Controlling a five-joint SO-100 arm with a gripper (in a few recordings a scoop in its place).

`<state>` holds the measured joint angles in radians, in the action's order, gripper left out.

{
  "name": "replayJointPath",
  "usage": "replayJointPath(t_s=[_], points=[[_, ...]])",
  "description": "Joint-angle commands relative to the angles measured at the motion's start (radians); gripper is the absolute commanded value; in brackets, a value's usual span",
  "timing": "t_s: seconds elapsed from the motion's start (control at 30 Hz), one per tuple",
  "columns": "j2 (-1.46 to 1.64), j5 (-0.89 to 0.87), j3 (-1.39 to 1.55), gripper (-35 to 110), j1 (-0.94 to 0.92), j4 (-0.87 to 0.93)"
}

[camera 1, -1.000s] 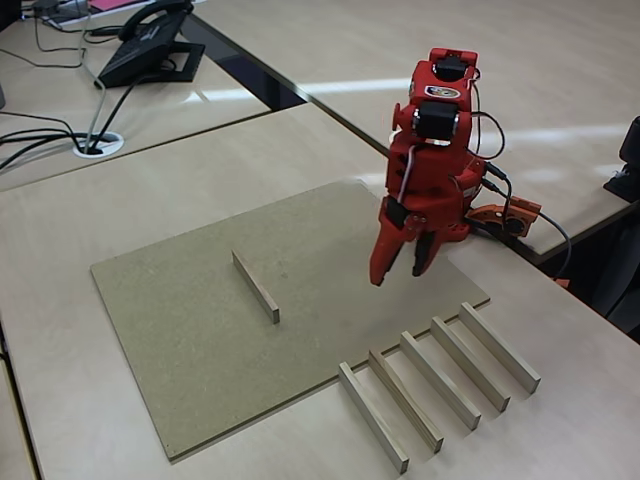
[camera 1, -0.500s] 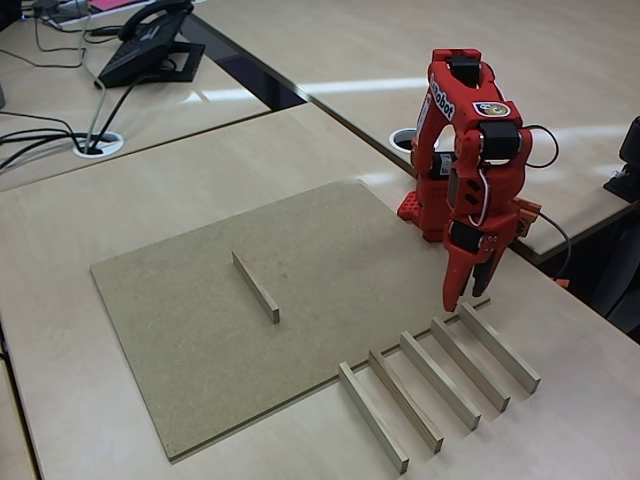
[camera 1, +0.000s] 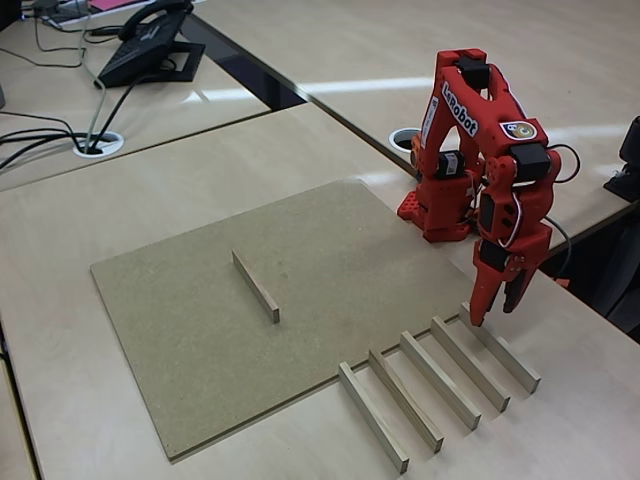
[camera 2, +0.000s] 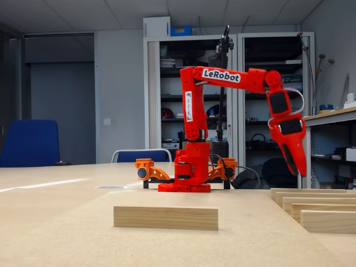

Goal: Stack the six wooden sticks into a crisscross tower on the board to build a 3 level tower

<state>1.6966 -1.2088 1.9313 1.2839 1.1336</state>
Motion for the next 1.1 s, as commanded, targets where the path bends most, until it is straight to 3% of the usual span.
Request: replayJointPath(t_s=[0.0,1.07], points=[[-0.003,-0.025,0.017,26,0.021,-0.029],[-0.149,-0.026,0.06,19,0.008,-0.249]])
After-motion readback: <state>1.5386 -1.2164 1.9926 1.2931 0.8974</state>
